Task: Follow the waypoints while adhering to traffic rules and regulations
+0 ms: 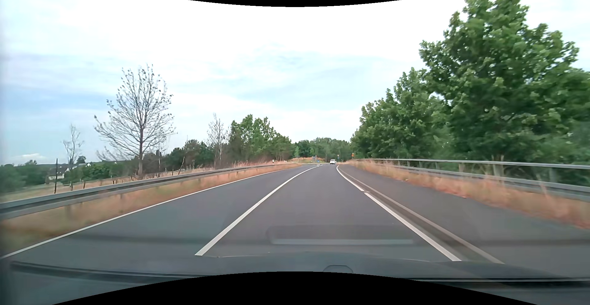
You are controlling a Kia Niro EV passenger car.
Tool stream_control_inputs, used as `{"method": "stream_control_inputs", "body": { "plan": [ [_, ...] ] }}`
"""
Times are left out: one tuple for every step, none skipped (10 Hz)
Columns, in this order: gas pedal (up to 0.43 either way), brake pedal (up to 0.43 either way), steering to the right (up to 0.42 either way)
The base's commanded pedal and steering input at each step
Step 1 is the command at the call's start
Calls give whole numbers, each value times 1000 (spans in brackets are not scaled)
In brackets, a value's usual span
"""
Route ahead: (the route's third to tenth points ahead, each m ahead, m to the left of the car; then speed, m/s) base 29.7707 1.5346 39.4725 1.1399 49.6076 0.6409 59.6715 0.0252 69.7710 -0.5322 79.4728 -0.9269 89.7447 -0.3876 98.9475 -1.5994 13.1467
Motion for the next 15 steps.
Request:
{"method": "stream_control_inputs", "body": {
  "plan": [
    [0, 0, 6],
    [0, 0, 6],
    [0, 0, 6],
    [0, 0, 6],
    [0, 0, 6],
    [0, 0, 6],
    [0, 0, 5],
    [0, 0, 5],
    [0, 0, 5],
    [0, 0, 5],
    [0, 0, 5],
    [0, 0, 5],
    [0, 0, 5],
    [0, 0, 5],
    [0, 0, 5]
  ]
}}
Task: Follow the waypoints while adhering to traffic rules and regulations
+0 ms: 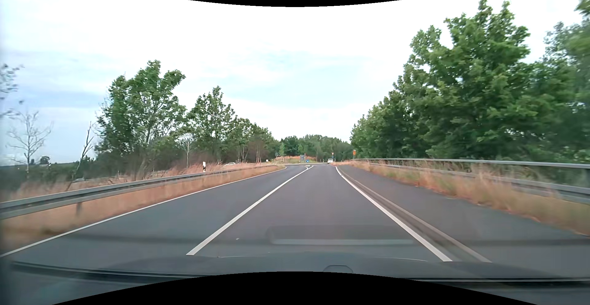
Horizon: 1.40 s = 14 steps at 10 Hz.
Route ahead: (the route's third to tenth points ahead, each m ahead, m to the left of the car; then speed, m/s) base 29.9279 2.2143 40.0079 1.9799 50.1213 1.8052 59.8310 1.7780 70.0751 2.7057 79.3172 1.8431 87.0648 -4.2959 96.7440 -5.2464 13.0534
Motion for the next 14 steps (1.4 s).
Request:
{"method": "stream_control_inputs", "body": {
  "plan": [
    [0, 0, 5],
    [0, 0, 4],
    [0, 0, 4],
    [0, 0, 4],
    [0, 0, 4],
    [0, 0, 4],
    [0, 6, 4],
    [0, 18, 4],
    [0, 30, 4],
    [0, 43, 4],
    [0, 43, 4],
    [0, 55, 4],
    [0, 61, 4],
    [0, 73, 4]
  ]
}}
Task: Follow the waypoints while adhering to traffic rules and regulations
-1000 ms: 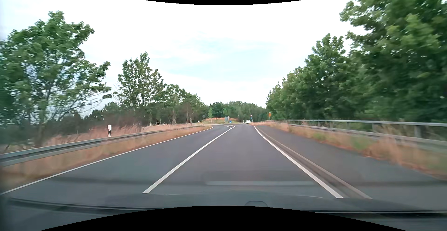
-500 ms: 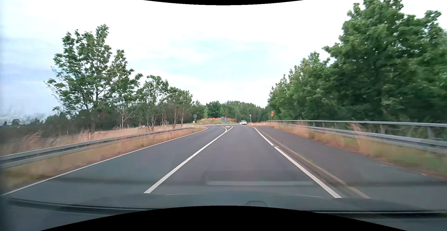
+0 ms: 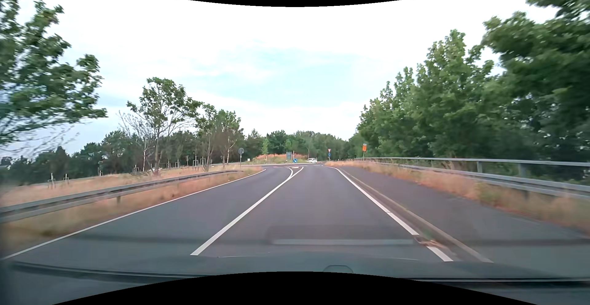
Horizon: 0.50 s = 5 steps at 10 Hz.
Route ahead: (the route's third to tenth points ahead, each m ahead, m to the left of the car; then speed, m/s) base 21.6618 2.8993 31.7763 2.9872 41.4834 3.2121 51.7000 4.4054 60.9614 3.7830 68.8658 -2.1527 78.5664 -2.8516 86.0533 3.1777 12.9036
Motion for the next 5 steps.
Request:
{"method": "stream_control_inputs", "body": {
  "plan": [
    [0, 85, 4],
    [0, 91, 4],
    [0, 98, 4],
    [0, 104, 3],
    [0, 104, 3]
  ]
}}
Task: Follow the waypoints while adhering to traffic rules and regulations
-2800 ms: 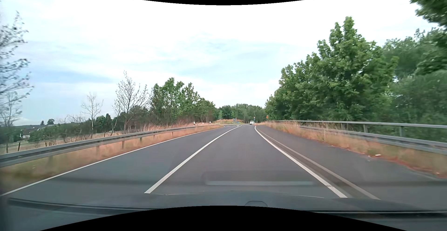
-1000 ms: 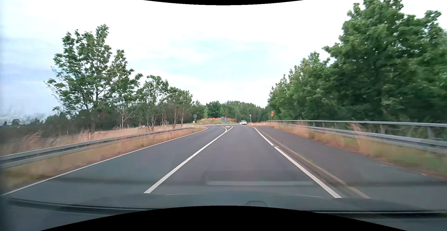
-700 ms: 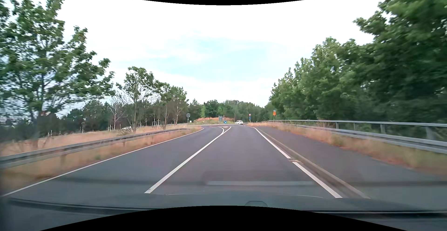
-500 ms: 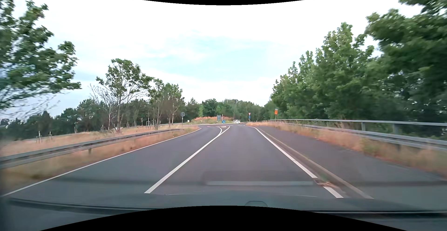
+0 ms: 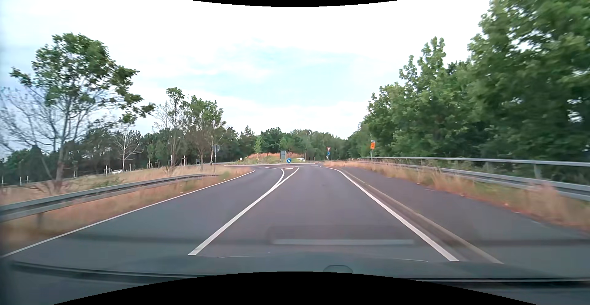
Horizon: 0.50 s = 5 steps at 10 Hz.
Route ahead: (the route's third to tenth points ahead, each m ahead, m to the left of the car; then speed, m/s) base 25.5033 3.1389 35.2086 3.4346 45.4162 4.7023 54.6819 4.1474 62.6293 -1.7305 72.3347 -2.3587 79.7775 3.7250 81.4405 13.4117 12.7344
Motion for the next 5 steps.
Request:
{"method": "stream_control_inputs", "body": {
  "plan": [
    [0, 110, 2],
    [0, 116, 1],
    [0, 122, -1],
    [0, 134, -2],
    [0, 146, -2]
  ]
}}
